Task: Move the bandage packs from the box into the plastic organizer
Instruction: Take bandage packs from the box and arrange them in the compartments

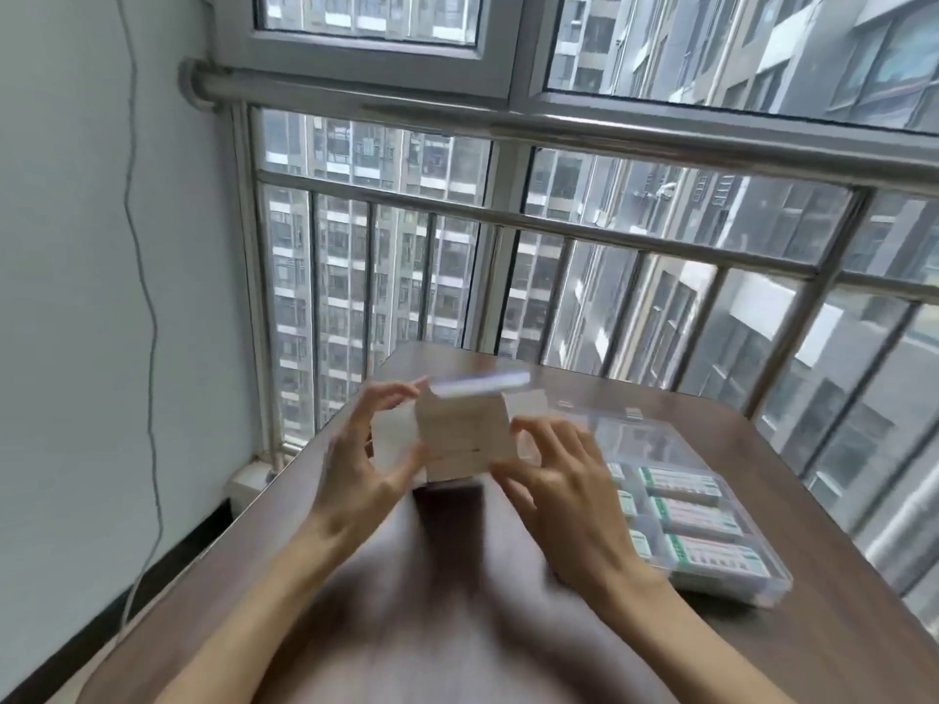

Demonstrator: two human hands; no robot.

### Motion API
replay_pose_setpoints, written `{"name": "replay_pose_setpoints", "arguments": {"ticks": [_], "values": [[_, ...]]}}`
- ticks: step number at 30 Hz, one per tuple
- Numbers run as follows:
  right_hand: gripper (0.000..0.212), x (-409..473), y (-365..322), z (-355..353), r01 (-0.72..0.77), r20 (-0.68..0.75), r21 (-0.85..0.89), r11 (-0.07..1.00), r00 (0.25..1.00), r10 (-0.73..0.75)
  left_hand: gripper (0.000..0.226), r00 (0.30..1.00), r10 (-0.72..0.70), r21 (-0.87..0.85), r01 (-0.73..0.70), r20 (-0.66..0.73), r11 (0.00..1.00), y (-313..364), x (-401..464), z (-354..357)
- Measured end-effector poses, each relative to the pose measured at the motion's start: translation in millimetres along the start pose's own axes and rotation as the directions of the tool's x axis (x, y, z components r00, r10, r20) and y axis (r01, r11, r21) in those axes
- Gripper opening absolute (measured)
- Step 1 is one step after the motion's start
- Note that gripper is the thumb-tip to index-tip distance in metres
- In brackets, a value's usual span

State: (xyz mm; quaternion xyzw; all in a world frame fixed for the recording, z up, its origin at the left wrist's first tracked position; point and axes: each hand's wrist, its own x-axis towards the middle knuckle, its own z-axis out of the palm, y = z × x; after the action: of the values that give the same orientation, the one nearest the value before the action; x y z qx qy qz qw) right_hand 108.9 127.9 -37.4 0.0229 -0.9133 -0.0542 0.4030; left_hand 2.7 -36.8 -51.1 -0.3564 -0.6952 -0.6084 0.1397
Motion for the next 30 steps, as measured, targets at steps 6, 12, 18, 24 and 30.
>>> {"name": "replay_pose_setpoints", "arguments": {"ticks": [6,12,18,24,30], "values": [[0.006,-13.0,-9.6,-5.2,0.013,0.095,-0.011,1.0,0.995,-0.012,0.029,1.0,0.019,-0.08,-0.021,-0.021,0.997,7.3,-4.0,-2.5],[0.032,-3.4,-35.3,-18.7,0.003,0.266,0.152,0.988,0.963,-0.044,0.014,1.0,-0.018,-0.088,0.02,0.026,0.996,6.9,-6.2,-0.8],[0.028,42.0,-51.3,-3.3,-0.259,0.723,0.038,0.965,0.673,0.152,0.028,0.997,0.043,-0.085,-0.036,0.071,0.996,-4.4,-4.9,1.3],[0.049,50.2,-37.8,52.3,-0.331,0.843,0.017,0.943,0.513,0.164,0.035,0.998,0.06,-0.02,-0.06,0.033,0.998,-12.3,-3.1,3.4],[0.038,52.6,-33.0,53.9,-0.349,0.875,0.015,0.937,0.457,0.156,0.037,0.996,0.08,0.021,-0.081,0.042,0.996,-15.6,-3.8,5.9]]}}
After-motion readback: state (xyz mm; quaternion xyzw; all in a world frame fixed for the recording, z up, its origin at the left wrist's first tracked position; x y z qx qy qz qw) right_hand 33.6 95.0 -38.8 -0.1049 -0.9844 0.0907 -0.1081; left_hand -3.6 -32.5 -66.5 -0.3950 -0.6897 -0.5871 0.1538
